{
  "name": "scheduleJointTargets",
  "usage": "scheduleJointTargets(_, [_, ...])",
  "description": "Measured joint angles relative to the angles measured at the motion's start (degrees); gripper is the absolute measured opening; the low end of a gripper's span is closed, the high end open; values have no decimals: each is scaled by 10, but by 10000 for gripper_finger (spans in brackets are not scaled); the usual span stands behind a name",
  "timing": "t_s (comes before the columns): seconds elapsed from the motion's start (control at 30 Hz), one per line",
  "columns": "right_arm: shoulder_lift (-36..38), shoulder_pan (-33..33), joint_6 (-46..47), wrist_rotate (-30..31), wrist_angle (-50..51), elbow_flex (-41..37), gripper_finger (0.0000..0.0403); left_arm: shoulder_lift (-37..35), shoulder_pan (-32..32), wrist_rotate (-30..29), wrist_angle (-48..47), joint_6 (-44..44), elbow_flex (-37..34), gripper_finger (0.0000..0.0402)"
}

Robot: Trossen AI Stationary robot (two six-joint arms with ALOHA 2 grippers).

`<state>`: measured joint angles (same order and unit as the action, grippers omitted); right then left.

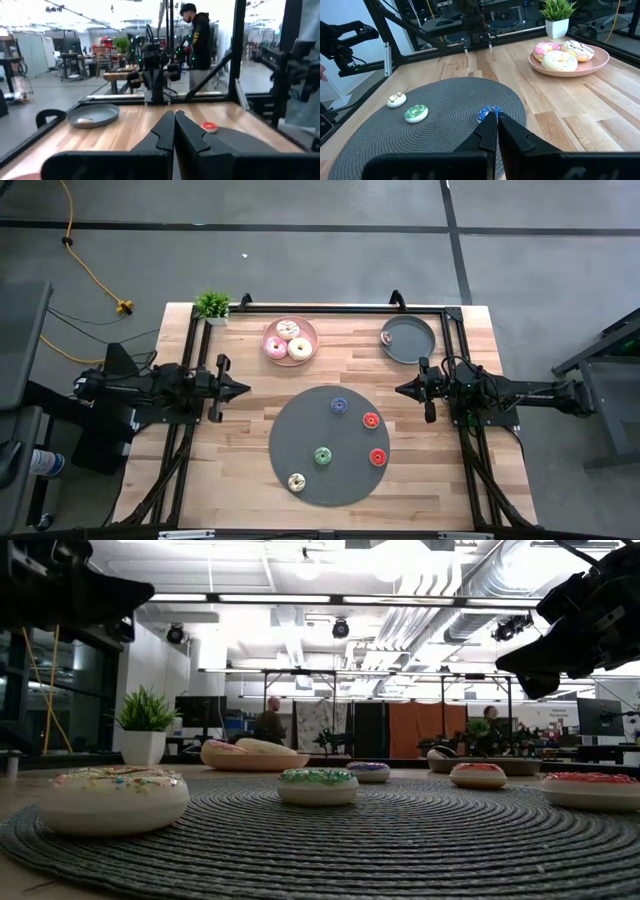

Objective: Pick & Place donuts
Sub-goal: Put the top small orange donut on the gray plate

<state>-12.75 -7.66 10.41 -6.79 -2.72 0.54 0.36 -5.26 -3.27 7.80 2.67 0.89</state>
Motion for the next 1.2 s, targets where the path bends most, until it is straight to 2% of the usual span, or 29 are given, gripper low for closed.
scheduleJointTargets(0.1, [0,0,0,0,0,0,7,0,0,-1,-6,30,0,0])
scheduleJointTargets(0.23, [0,0,0,0,0,0,8,1,0,-9,-65,59,-1,0])
scheduleJointTargets(0.47, [0,0,0,0,0,0,7,2,0,-22,-62,166,-1,0])
scheduleJointTargets(1.03, [0,0,0,0,0,0,9,2,0,-122,-50,151,-1,0])
scheduleJointTargets(1.2, [0,0,0,0,0,0,5,2,0,-128,-50,136,0,0])
